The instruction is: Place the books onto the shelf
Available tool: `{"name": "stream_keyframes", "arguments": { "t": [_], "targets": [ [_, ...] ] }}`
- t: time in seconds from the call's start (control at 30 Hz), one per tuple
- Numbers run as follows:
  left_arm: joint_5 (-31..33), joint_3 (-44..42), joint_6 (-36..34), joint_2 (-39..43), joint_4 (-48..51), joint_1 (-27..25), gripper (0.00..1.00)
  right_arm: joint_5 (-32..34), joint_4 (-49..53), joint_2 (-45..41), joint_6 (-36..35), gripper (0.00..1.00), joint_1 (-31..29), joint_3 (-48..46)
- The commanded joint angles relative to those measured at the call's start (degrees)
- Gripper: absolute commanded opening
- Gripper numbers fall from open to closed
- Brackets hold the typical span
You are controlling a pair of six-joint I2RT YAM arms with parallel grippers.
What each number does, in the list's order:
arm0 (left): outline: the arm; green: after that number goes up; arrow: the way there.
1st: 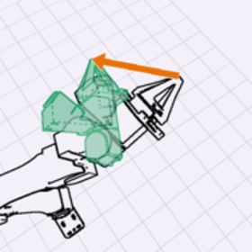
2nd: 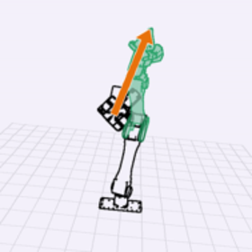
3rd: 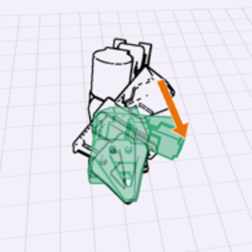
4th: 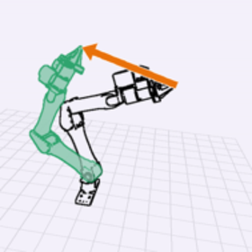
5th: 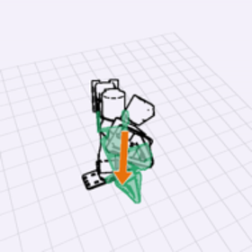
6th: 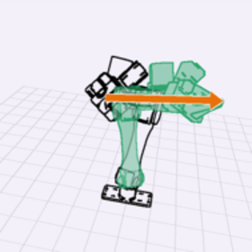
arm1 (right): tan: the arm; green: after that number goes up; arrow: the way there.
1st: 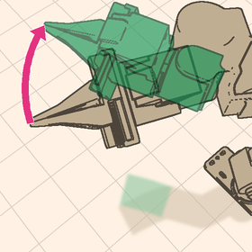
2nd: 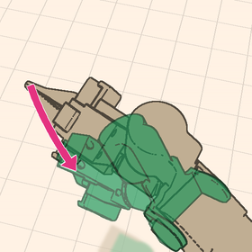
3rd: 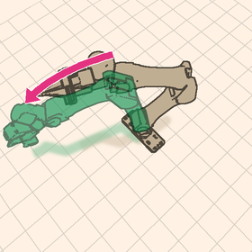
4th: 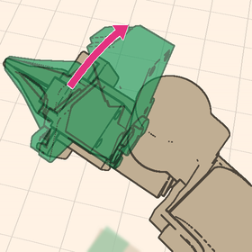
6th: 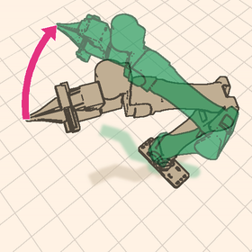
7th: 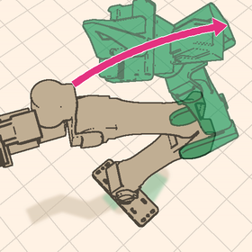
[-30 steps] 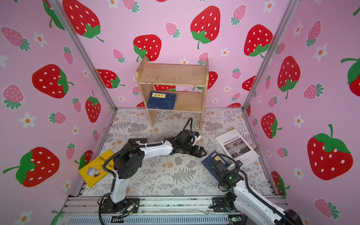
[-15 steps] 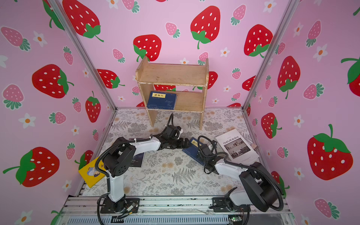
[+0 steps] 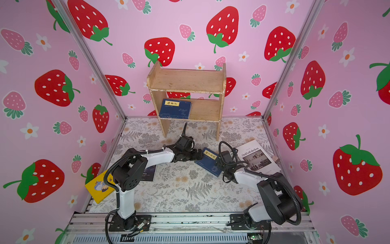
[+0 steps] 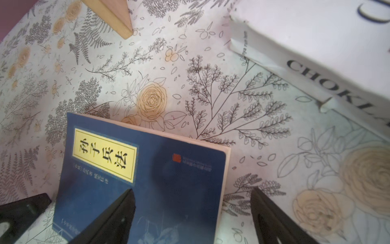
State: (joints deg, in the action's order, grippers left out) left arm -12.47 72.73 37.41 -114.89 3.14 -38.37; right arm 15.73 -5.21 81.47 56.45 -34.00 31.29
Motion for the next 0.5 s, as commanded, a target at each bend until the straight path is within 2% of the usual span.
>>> {"name": "stream_keyframes", "arguments": {
  "t": [0.0, 0.1, 0.2, 0.33, 0.47],
  "targets": [
    [-2.70, 2.05, 1.25, -2.27, 0.06, -0.62, 0.96, -2.54, -1.98, 1.24, -0.29, 0.80, -0.10, -1.47],
    [-6.19, 2.50, 1.68, -2.68, -1.58, -0.68, 0.96, -4.84, -5.24, 3.54, 0.24, 0.73, -0.10, -2.71],
    [-14.07, 2.12, 4.69, -3.69, -7.24, 0.11, 0.95, -7.96, -8.97, 6.11, -0.28, 0.61, -0.18, -3.33],
    [-26.90, -1.65, 18.18, -5.20, -27.09, 2.29, 0.91, -12.21, -14.21, 9.06, -0.72, 0.45, -0.11, -4.19],
    [-31.86, -6.54, 32.72, -3.68, -48.50, 4.47, 0.89, -15.59, -17.20, 11.13, -1.18, 0.36, -0.10, -4.20]
  ]
}}
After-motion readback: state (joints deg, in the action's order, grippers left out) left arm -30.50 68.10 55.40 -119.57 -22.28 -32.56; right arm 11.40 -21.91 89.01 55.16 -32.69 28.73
